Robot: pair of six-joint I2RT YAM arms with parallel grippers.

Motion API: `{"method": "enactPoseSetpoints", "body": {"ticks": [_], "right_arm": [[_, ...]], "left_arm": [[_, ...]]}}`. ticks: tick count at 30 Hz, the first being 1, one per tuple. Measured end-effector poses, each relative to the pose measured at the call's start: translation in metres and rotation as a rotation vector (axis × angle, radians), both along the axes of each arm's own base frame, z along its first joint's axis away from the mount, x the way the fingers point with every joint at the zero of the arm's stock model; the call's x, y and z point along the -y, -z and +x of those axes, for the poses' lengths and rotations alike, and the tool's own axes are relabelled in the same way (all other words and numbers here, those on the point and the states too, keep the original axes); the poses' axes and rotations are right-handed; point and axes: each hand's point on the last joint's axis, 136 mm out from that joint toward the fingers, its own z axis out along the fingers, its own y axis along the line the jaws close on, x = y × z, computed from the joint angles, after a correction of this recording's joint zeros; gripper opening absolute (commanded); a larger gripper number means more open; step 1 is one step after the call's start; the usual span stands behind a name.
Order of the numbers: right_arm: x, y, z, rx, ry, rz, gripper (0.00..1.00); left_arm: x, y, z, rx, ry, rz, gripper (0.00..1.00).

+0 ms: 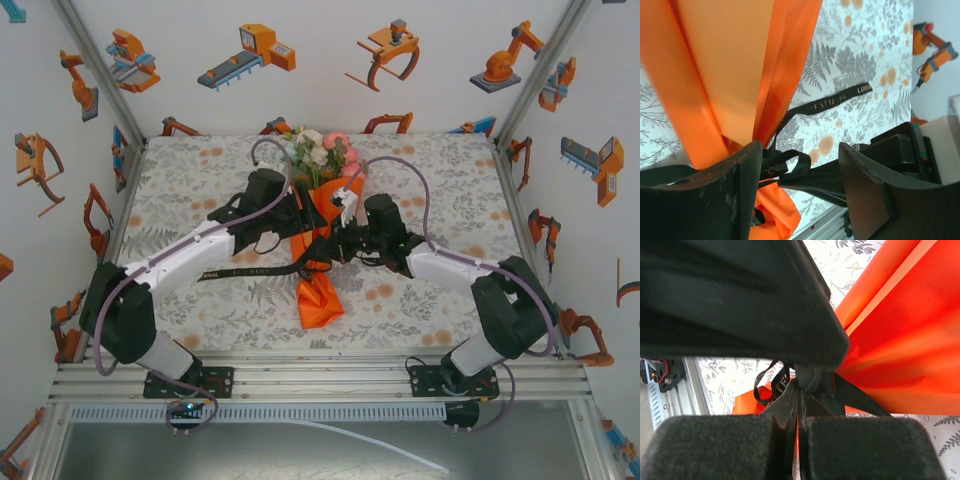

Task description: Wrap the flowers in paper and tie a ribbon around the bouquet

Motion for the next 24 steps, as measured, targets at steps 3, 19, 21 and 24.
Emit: {"method": "enactPoseSetpoints", "body": {"ticks": [3, 19, 21, 24], "right_arm": [[-0.001, -0.001, 0.000, 0.000, -0.002, 0.000, 0.00], [0.000, 0.003, -0.001, -0.012, 0.013, -0.017, 0.29], [0.002, 0.003, 0.000, -0.022, 0.040, -0.030, 0.32], [0.003, -0.010, -0.008, 0.002, 0.085, -0.029, 0.34]], "left_arm": [[0.007, 0.016, -0.006, -0.057, 0.043, 0.006, 0.53], [0.004, 0.032, -0.018, -0.119, 0.091, 0.042, 0.00], [0.001, 0.031, -0.015, -0.112, 0.077, 0.047, 0.00], [-0.004, 0.030, -0.010, -0.105, 0.050, 0.051, 0.00]]}}
